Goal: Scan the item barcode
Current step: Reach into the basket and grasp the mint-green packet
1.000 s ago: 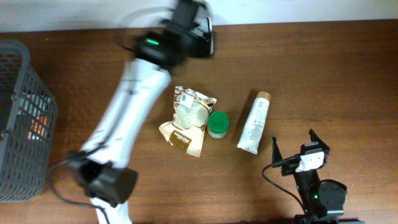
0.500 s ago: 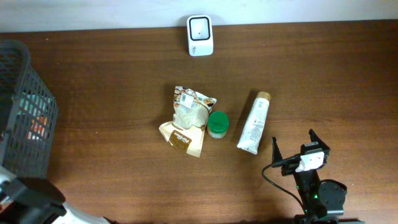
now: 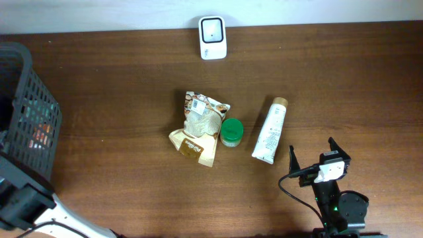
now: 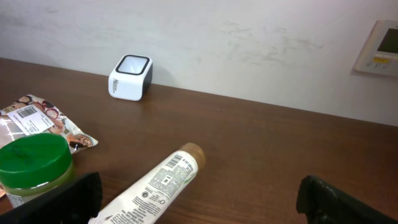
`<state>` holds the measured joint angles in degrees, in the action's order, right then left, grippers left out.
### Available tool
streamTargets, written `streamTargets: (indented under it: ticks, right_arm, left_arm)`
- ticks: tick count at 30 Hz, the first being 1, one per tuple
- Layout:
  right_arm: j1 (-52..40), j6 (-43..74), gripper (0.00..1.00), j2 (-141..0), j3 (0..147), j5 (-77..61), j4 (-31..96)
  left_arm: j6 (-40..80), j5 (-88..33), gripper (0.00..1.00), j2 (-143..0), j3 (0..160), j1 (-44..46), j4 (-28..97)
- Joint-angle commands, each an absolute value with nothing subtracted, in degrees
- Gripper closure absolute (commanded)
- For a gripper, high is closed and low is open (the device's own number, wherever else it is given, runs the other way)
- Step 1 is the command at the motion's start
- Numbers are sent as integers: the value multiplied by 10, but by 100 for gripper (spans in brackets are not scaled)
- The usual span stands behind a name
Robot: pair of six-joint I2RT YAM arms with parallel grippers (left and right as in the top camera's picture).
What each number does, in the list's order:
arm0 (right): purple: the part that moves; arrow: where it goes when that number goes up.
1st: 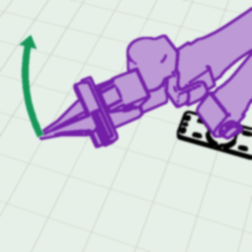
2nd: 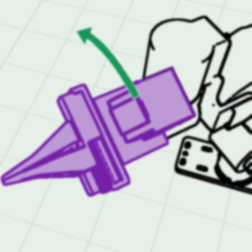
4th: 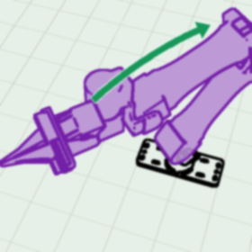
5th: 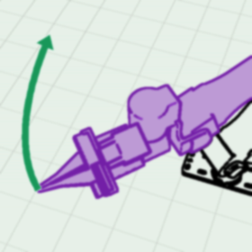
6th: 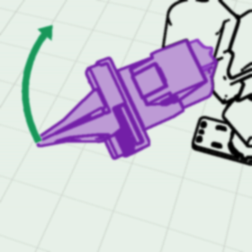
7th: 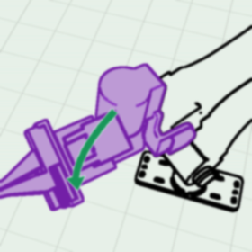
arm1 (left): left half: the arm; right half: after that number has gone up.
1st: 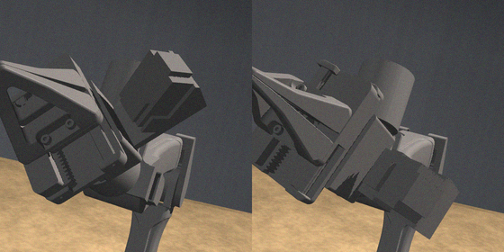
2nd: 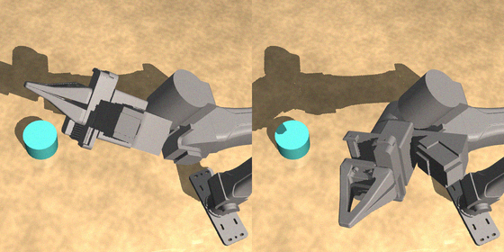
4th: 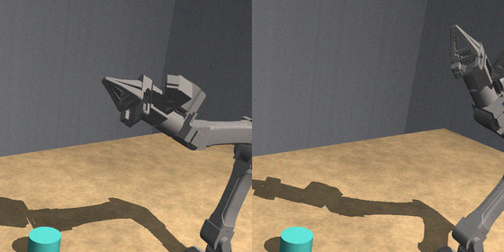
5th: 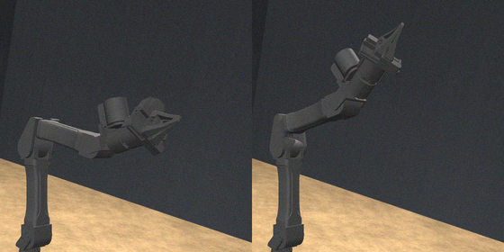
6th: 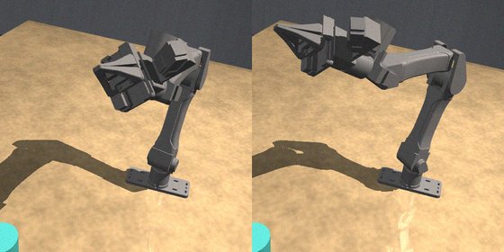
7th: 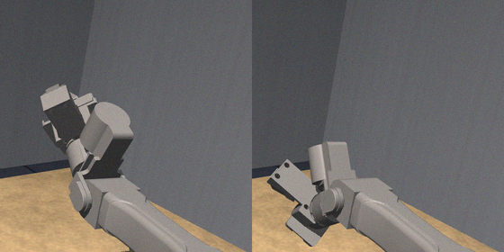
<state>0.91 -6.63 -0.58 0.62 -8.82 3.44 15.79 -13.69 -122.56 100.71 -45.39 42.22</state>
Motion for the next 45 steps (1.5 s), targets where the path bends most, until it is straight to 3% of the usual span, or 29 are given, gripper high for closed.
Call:
streamTargets:
  ticks: [1,13,15,17,18,24,35,41,45]
  right_arm:
    - [4,-66,2,-2,3,-83,37]
    - [4,-66,1,-2,3,-83,38]
    - [4,-66,2,-2,3,-83,37]
    - [4,-66,2,-2,3,-83,38]
    - [4,-66,2,-2,3,-83,37]
    - [4,-66,2,-2,3,-83,38]
    - [4,-66,2,-2,3,-83,37]
    - [4,-66,2,-2,3,-83,38]
    - [4,-66,2,-2,3,-83,38]
  left_arm:
    - [148,-152,25,-1260,1003,-451,411]
    - [118,-166,29,-1342,1003,-422,312]
    - [118,-167,41,-1349,1003,-413,304]
    - [119,-168,89,-1350,1003,-410,305]
    - [119,-168,100,-1350,1003,-412,307]
    - [119,-168,100,-1286,1008,-436,342]
    - [119,-168,100,-833,1008,-448,389]
    - [23,-178,100,-811,982,-286,565]
    - [-90,-178,100,-905,857,-110,541]
